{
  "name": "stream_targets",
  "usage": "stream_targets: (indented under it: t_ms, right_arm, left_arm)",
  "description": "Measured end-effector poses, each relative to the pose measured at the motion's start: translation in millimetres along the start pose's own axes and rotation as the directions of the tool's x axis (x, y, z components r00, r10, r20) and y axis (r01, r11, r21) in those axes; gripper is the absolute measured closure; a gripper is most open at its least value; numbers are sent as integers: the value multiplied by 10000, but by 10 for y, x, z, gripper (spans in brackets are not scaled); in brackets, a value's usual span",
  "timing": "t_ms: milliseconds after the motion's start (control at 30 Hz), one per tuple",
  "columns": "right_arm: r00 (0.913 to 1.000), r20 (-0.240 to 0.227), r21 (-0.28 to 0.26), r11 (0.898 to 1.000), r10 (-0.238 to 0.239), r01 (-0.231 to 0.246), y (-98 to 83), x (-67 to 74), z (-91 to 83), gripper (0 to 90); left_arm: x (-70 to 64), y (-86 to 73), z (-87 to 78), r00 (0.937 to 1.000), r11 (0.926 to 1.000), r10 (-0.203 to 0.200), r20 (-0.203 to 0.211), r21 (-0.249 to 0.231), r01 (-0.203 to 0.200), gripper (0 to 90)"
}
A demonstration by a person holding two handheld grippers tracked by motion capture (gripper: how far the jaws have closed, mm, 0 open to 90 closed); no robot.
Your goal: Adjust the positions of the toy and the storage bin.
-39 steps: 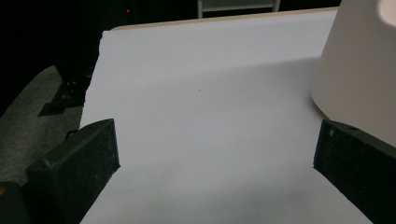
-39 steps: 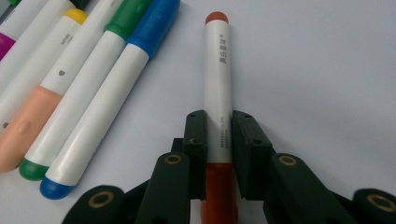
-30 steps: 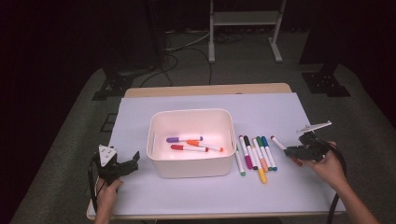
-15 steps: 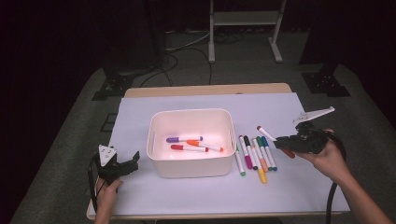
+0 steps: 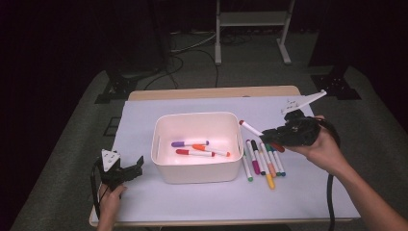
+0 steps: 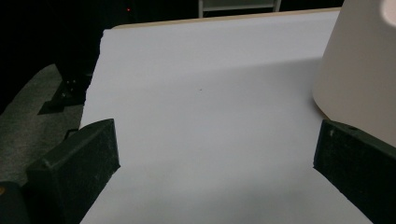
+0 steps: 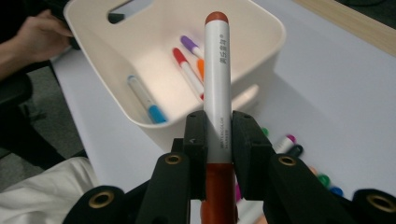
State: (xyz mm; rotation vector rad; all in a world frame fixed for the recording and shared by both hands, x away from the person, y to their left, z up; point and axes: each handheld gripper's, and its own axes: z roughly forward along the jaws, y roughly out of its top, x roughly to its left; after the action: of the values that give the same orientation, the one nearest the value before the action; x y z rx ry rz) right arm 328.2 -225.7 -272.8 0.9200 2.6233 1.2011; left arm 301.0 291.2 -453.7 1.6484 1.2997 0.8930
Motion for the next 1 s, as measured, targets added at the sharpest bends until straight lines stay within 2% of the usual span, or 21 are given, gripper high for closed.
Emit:
stream_targets:
  t_ms: [100,167,300,333,400,433,467,533,567,600,667,733,800,1000]
  right_arm:
    - [9984,-410,14,9992,-397,398,171,123,91,759]
    - [9975,-503,18,9988,-489,490,212,155,117,759]
    - [9899,-1028,147,9949,-974,994,421,317,284,759]
    - [9899,-1028,147,9949,-974,994,421,317,284,759]
    - [9855,-1228,230,9924,-1174,1211,503,384,362,759]
    - [9800,-1391,349,9883,-1423,1484,575,448,453,759]
    - [9800,-1391,349,9883,-1423,1484,575,448,453,759]
    - [9725,-1626,409,9836,-1667,1754,635,504,552,759]
    - [9670,-1805,483,9804,-1796,1911,687,554,657,759]
    - [9670,-1805,483,9804,-1796,1911,687,554,657,759]
    - [9596,-2048,546,9766,-1931,2082,747,609,792,759]
    - [9572,-2163,526,9767,-1923,2081,763,628,834,759]
    - [9515,-2276,601,9723,-2072,2261,789,659,933,759]
    - [9456,-2559,949,9682,-2009,2314,840,681,1170,759]
  left_arm:
    - [1,0,2,10000,10000,-10,5,5,10,0]
    - [0,0,3,10000,10000,-56,4,-13,56,0]
    - [-2,0,2,10000,10000,-42,16,-30,42,0]
    - [-2,0,2,10000,10000,-42,16,-30,42,0]
    - [-3,-1,1,10000,10000,-30,15,-32,30,0]
    - [-4,-1,1,10000,10000,-24,11,-30,24,0]
    - [-3,-1,1,10000,10000,5,14,-25,-5,0]
    - [-3,-1,-1,10000,10000,29,9,-12,-29,0]
    - [-4,0,-1,10000,10000,32,11,-9,-32,0]
    - [-3,0,-1,10000,10000,45,17,-14,-44,0]
    - [-5,-1,-2,10000,10000,47,26,-23,-47,0]
    - [-6,-1,-2,10000,10000,58,22,-20,-58,0]
    - [-6,-1,-1,10000,10000,48,28,-24,-48,0]
    - [-2,0,-2,10000,10000,55,29,-6,-55,0]
